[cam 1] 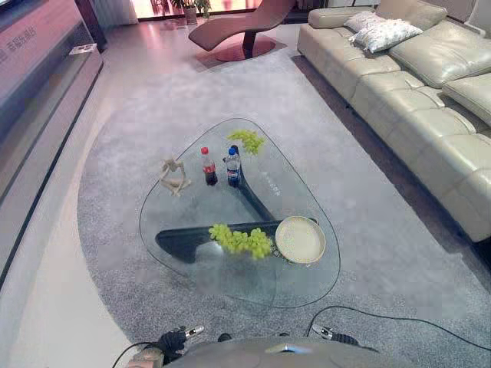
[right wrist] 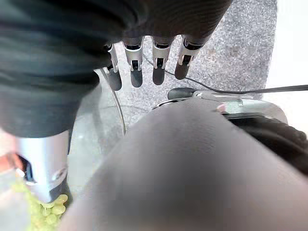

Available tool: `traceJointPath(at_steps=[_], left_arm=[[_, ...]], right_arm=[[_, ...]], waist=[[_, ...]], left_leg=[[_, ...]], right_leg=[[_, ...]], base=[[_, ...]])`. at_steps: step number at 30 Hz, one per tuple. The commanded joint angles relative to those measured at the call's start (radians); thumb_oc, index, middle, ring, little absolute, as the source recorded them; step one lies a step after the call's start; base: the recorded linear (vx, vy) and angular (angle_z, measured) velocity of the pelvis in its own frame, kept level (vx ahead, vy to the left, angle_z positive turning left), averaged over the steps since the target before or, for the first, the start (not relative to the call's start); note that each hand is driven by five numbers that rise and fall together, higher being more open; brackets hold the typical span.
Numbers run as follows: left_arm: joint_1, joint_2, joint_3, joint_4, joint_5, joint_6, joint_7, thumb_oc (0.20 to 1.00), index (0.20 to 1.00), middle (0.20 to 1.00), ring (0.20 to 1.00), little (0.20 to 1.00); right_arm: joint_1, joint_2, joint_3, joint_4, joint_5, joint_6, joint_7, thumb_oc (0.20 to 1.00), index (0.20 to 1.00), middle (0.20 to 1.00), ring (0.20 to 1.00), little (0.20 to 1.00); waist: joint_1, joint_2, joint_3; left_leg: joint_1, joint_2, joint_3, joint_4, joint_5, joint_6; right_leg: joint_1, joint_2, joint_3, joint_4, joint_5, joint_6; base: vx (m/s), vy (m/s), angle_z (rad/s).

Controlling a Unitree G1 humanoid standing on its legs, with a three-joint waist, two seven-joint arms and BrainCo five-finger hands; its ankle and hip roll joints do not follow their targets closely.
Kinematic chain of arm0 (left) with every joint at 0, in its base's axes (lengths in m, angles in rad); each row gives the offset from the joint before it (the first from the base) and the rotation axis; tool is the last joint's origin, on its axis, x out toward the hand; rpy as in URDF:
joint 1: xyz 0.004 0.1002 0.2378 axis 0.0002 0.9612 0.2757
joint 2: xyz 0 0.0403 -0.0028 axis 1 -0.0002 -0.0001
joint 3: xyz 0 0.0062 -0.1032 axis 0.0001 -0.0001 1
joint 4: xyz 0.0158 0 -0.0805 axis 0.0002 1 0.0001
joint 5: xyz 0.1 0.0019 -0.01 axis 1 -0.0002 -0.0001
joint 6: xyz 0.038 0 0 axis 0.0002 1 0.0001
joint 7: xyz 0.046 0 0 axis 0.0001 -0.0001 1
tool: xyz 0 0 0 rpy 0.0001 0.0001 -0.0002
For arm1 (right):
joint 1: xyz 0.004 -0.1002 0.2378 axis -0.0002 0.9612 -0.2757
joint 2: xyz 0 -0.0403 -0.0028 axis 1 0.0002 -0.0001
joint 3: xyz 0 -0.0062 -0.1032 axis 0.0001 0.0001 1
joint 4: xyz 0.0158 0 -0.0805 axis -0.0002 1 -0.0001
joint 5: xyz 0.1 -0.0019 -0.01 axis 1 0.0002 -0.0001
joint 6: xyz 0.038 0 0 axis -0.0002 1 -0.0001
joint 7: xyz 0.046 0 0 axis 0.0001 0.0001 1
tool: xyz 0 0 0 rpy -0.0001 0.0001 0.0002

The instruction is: Pick up fruits into the plate

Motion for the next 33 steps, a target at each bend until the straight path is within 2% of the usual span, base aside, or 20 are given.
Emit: traceJointPath(at_steps=[1,3,7,10,18,22,27,30,33], left_arm=[[-0.071,-0.021,-0.031,0.019,0.012,-0.015,-0.008,1.000,1.000,1.000,1.000,1.000],[-0.068,-0.022,-0.028,0.021,-0.016,-0.040,-0.003,1.000,1.000,1.000,1.000,1.000],[-0.069,-0.020,-0.008,0.036,0.008,0.017,0.046,1.000,1.000,1.000,1.000,1.000],[-0.068,-0.018,-0.005,0.049,0.034,0.025,0.080,1.000,1.000,1.000,1.000,1.000],[-0.087,-0.023,-0.024,0.048,0.049,0.028,0.095,1.000,1.000,1.000,1.000,1.000],[-0.115,-0.022,-0.067,0.030,0.104,-0.002,0.116,1.000,1.000,1.000,1.000,1.000],[-0.168,-0.018,-0.110,-0.001,0.087,-0.056,0.131,1.000,1.000,1.000,1.000,1.000],[-0.224,-0.001,-0.150,-0.045,0.122,-0.099,0.182,1.000,1.000,1.000,1.000,1.000],[-0.280,0.027,-0.183,-0.116,0.164,-0.095,0.236,1.000,1.000,1.000,1.000,1.000]], right_arm=[[-0.083,0.021,0.019,0.012,-0.015,-0.017,0.004,1.000,1.000,1.000,1.000,1.000],[-0.082,0.025,0.024,0.008,-0.013,-0.015,-0.002,1.000,1.000,1.000,1.000,1.000],[-0.080,0.028,0.022,0.012,-0.011,-0.013,0.002,1.000,1.000,1.000,1.000,1.000],[-0.077,0.031,0.027,0.011,-0.014,-0.015,-0.001,1.000,1.000,1.000,1.000,1.000],[-0.089,0.031,0.049,-0.003,-0.003,-0.018,-0.012,1.000,1.000,1.000,1.000,1.000],[-0.113,0.025,0.069,-0.023,0.034,-0.023,-0.020,1.000,1.000,1.000,1.000,1.000],[-0.157,0.003,0.068,-0.044,0.095,-0.031,-0.024,1.000,1.000,1.000,1.000,1.000],[-0.189,-0.020,0.076,-0.062,0.110,-0.041,-0.014,1.000,1.000,1.000,1.000,1.000],[-0.216,-0.044,0.092,-0.089,0.128,-0.043,-0.008,1.000,1.000,1.000,1.000,1.000]], waist=[[0.022,-0.008,0.048],[0.020,-0.011,0.048],[0.022,-0.017,0.049],[0.019,-0.017,0.050],[0.009,-0.015,0.079],[0.002,-0.010,0.120],[-0.016,0.003,0.182],[-0.033,0.016,0.228],[-0.045,0.029,0.264]], left_leg=[[0.048,-0.029,0.070,0.023,-0.113,0.043],[0.047,-0.028,0.070,0.024,-0.112,0.042],[0.049,-0.028,0.064,0.023,-0.113,0.043],[0.049,-0.029,0.065,0.024,-0.114,0.044],[0.025,-0.027,0.071,0.040,-0.114,0.047],[-0.019,-0.027,0.072,0.059,-0.109,0.049],[-0.064,-0.025,0.075,0.070,-0.097,0.049],[-0.104,-0.025,0.072,0.074,-0.082,0.047],[-0.137,-0.024,0.068,0.078,-0.070,0.044]], right_leg=[[0.003,-0.038,0.022,0.047,-0.017,0.046],[0.002,-0.037,0.026,0.050,-0.018,0.046],[0.003,-0.034,0.026,0.051,-0.019,0.044],[0.002,-0.033,0.031,0.052,-0.020,0.043],[-0.030,-0.030,0.052,0.067,-0.018,0.041],[-0.080,-0.030,0.067,0.082,-0.009,0.038],[-0.135,-0.027,0.085,0.098,-0.001,0.034],[-0.181,-0.022,0.099,0.109,0.006,0.031],[-0.217,-0.018,0.107,0.118,0.010,0.027]], base=[[0.17,0.337,0.24],[0.00,0.000,0.00],[0.03,-0.020,0.00],[0.05,-0.008,0.00],[0.00,-0.002,-0.02],[-0.04,-0.015,-0.03],[-0.08,0.011,-0.02],[-0.06,0.019,-0.15],[-0.06,0.026,-0.09]])
